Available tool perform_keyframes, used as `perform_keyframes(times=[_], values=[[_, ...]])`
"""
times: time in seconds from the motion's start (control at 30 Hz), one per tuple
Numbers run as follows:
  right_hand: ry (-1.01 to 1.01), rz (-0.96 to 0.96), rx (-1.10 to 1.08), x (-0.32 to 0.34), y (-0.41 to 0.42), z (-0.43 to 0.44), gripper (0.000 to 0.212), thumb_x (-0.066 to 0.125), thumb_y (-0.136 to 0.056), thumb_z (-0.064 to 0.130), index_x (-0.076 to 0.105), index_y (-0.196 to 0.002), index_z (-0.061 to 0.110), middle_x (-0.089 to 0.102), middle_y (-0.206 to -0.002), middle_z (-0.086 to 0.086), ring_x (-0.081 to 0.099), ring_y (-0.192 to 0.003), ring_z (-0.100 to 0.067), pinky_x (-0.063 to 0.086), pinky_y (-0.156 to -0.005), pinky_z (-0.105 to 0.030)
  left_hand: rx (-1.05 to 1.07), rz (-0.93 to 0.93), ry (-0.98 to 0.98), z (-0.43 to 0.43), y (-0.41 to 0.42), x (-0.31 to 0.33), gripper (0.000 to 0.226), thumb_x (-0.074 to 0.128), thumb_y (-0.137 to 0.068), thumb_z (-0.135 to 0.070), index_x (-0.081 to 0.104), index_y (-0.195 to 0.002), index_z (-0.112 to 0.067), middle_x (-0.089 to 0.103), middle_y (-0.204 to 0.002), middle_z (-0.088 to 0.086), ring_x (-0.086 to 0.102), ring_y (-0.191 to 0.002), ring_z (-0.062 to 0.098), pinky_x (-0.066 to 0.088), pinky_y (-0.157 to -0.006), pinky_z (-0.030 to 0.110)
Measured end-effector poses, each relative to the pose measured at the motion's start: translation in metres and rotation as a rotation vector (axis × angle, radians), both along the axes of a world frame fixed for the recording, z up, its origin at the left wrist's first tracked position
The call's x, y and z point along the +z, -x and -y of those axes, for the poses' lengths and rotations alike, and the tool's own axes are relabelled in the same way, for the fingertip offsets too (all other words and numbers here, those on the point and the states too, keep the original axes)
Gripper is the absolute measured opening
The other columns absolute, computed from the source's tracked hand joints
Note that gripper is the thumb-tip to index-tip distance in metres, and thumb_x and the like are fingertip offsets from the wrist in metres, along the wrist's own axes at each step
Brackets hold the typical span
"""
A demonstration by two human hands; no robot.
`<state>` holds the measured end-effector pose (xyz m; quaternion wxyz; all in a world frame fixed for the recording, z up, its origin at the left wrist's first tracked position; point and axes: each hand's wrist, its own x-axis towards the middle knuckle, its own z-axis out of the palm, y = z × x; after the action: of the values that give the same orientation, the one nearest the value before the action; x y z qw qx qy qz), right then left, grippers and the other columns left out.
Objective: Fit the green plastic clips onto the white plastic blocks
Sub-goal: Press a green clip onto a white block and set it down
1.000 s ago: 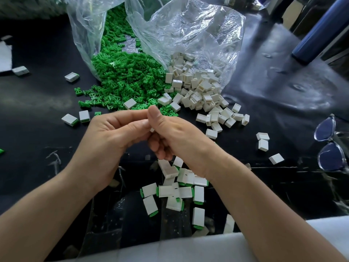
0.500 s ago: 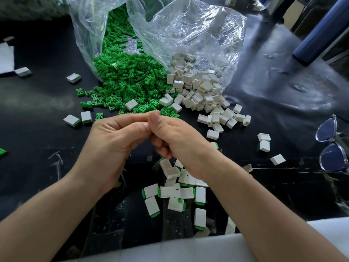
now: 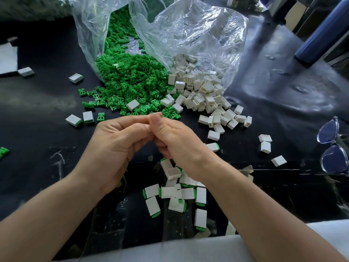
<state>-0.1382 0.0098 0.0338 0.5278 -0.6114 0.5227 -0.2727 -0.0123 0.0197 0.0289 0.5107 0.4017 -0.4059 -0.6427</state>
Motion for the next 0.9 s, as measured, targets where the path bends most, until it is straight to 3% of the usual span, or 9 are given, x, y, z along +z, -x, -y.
perform_keyframes(times=[0.23,0.3,0.37,0.43,0.63,0.73,0.83,0.9], values=[[0.018,-0.016,0.006,-0.002,0.000,0.001,0.050,0.030,-0.097,0.044,0.058,-0.119,0.009,0.034,-0.070,0.018,0.032,-0.065,0.004,0.026,-0.062,-0.019,0.006,-0.008,-0.004,0.000,0.001,0.000,0.029,0.058,-0.063,-0.011,0.072,-0.088,-0.010,0.074,-0.090,0.008,0.071,-0.088,0.017,0.055,-0.074,0.020],[0.014,0.026,0.010,-0.003,-0.001,0.000,0.042,0.030,-0.097,0.044,0.062,-0.099,0.018,0.035,-0.069,0.018,0.033,-0.065,0.003,0.026,-0.062,-0.020,0.005,-0.011,-0.007,0.001,0.000,0.000,0.028,0.057,-0.064,-0.011,0.072,-0.088,-0.009,0.074,-0.089,0.009,0.071,-0.087,0.017,0.055,-0.075,0.020],[0.010,0.069,0.013,-0.003,-0.003,0.000,0.033,0.031,-0.097,0.045,0.052,-0.074,0.032,0.035,-0.068,0.018,0.032,-0.064,0.003,0.026,-0.063,-0.021,0.004,-0.010,-0.013,0.002,0.000,0.000,0.028,0.056,-0.064,-0.010,0.072,-0.087,-0.007,0.074,-0.089,0.010,0.071,-0.086,0.018,0.055,-0.075,0.021],[0.011,0.079,0.012,-0.004,-0.002,0.000,0.034,0.032,-0.096,0.047,0.045,-0.067,0.035,0.037,-0.067,0.018,0.033,-0.064,0.002,0.026,-0.064,-0.022,0.000,-0.008,-0.012,0.002,-0.001,-0.001,0.027,0.057,-0.064,-0.011,0.074,-0.085,-0.007,0.074,-0.087,0.010,0.070,-0.082,0.018,0.055,-0.073,0.021],[0.046,-0.032,0.014,0.001,0.005,0.004,0.056,0.029,-0.092,0.055,0.057,-0.064,0.015,0.044,-0.052,0.011,0.040,-0.051,-0.005,0.033,-0.059,-0.026,-0.012,0.028,0.017,0.002,-0.002,0.000,0.016,0.064,-0.064,-0.012,0.077,-0.073,-0.012,0.073,-0.079,0.010,0.070,-0.072,0.018,0.056,-0.068,0.022],[0.087,-0.097,-0.080,0.005,0.017,0.011,0.056,0.030,-0.087,0.060,0.057,-0.058,0.020,0.047,-0.048,0.011,0.042,-0.044,0.001,0.032,-0.057,-0.023,0.012,0.119,0.041,0.003,-0.005,-0.001,0.015,0.068,-0.065,-0.011,0.077,-0.074,-0.018,0.074,-0.081,0.002,0.068,-0.078,0.012,0.055,-0.067,0.019],[0.179,-0.169,-0.219,0.006,0.033,0.021,0.049,0.040,-0.090,0.052,0.061,-0.066,0.015,0.049,-0.046,0.014,0.043,-0.046,0.003,0.034,-0.058,-0.023,-0.027,0.217,0.066,-0.001,-0.003,0.001,0.022,0.081,-0.053,-0.017,0.077,-0.074,-0.021,0.072,-0.068,0.001,0.063,-0.062,0.007,0.049,-0.054,0.016],[0.253,-0.249,-0.324,0.004,0.043,0.027,0.043,0.047,-0.092,0.045,0.062,-0.076,0.008,0.048,-0.054,0.012,0.043,-0.052,-0.004,0.035,-0.058,-0.026,-0.093,0.278,0.089,-0.006,0.000,0.004,0.025,0.072,-0.052,-0.030,0.076,-0.075,-0.022,0.070,-0.062,0.002,0.060,-0.053,0.006,0.045,-0.048,0.014]])
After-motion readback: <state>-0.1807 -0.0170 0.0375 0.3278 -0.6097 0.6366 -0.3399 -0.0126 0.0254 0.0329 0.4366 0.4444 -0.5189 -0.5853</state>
